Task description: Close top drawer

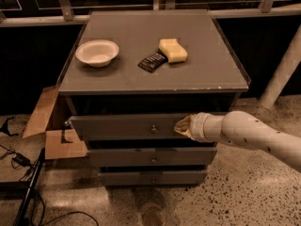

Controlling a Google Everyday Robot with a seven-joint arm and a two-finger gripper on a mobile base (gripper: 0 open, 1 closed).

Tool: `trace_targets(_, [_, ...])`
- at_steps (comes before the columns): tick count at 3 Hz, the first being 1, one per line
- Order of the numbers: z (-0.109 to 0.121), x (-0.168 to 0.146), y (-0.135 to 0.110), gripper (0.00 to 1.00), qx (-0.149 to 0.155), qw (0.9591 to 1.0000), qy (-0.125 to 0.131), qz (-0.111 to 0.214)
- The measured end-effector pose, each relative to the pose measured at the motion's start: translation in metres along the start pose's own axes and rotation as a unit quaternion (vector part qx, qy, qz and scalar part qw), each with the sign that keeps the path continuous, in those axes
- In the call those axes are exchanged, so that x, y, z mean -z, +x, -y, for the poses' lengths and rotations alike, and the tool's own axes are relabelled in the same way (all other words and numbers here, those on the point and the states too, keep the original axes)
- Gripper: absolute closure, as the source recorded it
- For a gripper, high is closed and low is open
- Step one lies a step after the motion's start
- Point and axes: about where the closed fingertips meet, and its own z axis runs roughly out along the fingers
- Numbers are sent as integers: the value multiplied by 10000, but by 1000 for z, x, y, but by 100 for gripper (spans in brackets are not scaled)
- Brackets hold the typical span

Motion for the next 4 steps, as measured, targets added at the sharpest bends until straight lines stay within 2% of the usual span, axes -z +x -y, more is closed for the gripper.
trace_targets(1, [-2, 1, 0, 100, 0, 10000, -1, 0])
trace_targets(2, [-18, 14, 1, 100, 6, 9992, -394, -35])
trace_targets(3, [-48, 53, 2, 100, -82, 9947, -1021, -88])
trace_targets(4, [-75, 61, -1, 85, -85, 9877, -1558, -48])
